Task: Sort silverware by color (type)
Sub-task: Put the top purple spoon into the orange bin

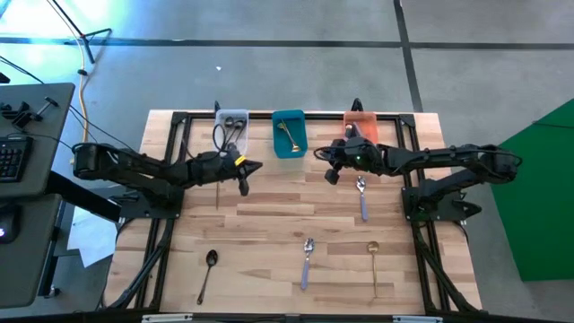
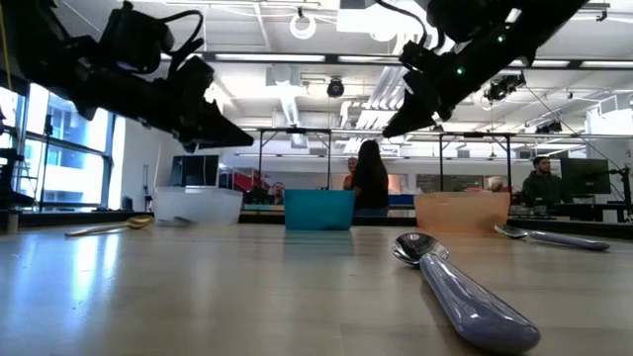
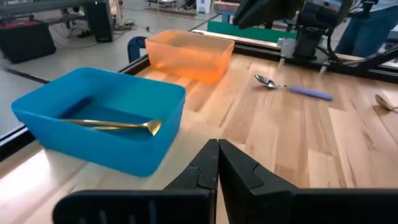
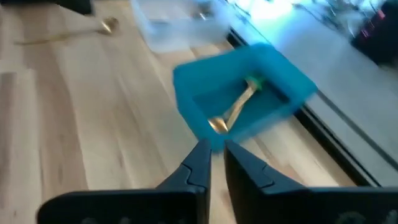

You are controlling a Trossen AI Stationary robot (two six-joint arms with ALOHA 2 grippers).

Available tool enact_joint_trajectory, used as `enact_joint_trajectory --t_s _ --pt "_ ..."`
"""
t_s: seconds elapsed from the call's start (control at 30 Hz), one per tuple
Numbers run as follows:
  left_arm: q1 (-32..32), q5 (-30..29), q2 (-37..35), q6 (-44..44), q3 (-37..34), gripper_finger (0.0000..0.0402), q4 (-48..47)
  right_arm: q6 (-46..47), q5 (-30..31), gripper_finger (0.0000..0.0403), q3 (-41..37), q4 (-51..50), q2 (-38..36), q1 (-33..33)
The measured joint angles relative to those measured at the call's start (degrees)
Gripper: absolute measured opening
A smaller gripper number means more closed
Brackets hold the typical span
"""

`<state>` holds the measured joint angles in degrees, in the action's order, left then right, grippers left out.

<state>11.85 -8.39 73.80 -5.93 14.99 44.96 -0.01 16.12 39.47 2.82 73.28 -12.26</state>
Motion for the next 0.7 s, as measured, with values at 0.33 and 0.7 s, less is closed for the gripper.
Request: enact_joint_trajectory --t_s 0.33,0.7 --pt "-0.03 -0.01 1.54 1.70 -2.24 0.0001 2.15 32.58 7.13 0.0123 5.52 -36.36 -0.02 7.57" --pt "0.99 0.23 3.61 3.19 -2.24 0.0001 6.03 65.32 -1.82 0.0139 -1.81 -47.68 0.24 11.00"
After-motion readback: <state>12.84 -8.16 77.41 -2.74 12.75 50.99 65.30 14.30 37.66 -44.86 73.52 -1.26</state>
